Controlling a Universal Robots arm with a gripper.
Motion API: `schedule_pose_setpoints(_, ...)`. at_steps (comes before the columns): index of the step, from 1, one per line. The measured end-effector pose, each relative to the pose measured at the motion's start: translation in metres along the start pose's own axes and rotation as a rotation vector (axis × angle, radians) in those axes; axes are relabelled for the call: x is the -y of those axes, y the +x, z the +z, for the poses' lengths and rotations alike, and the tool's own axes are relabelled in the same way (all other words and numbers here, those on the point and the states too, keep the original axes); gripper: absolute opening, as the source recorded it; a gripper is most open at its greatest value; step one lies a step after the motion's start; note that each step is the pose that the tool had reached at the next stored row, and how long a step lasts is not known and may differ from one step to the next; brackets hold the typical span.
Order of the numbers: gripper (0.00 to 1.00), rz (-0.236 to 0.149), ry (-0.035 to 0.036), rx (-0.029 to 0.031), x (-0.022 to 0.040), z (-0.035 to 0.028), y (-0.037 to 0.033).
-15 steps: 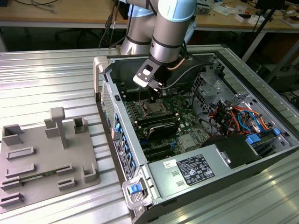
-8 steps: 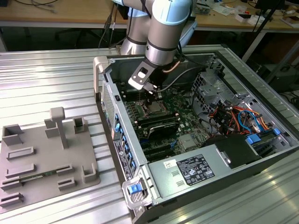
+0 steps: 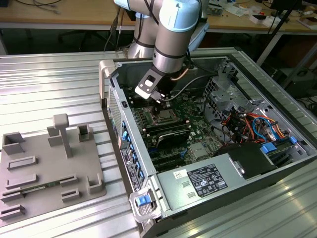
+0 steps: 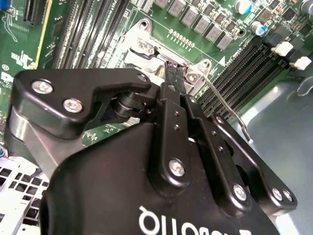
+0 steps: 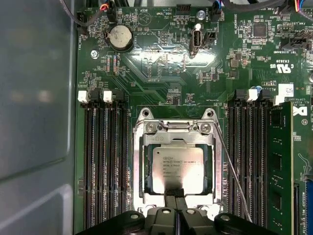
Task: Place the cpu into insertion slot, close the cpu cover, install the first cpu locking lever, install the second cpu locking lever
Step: 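Close the cpu cover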
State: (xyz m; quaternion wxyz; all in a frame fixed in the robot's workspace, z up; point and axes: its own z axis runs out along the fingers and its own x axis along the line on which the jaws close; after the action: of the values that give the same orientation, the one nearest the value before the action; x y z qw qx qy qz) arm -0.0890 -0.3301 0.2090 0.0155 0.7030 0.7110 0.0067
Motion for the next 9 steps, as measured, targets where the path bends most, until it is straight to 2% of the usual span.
schedule_pose_setpoints(5,0.11,0.000,0.0000,0.0098,-0.0001,-0.0025,-0.0001)
schedule_pose_setpoints(9,0.11,0.000,0.0014,0.0101,0.0011,0.0001,0.0000)
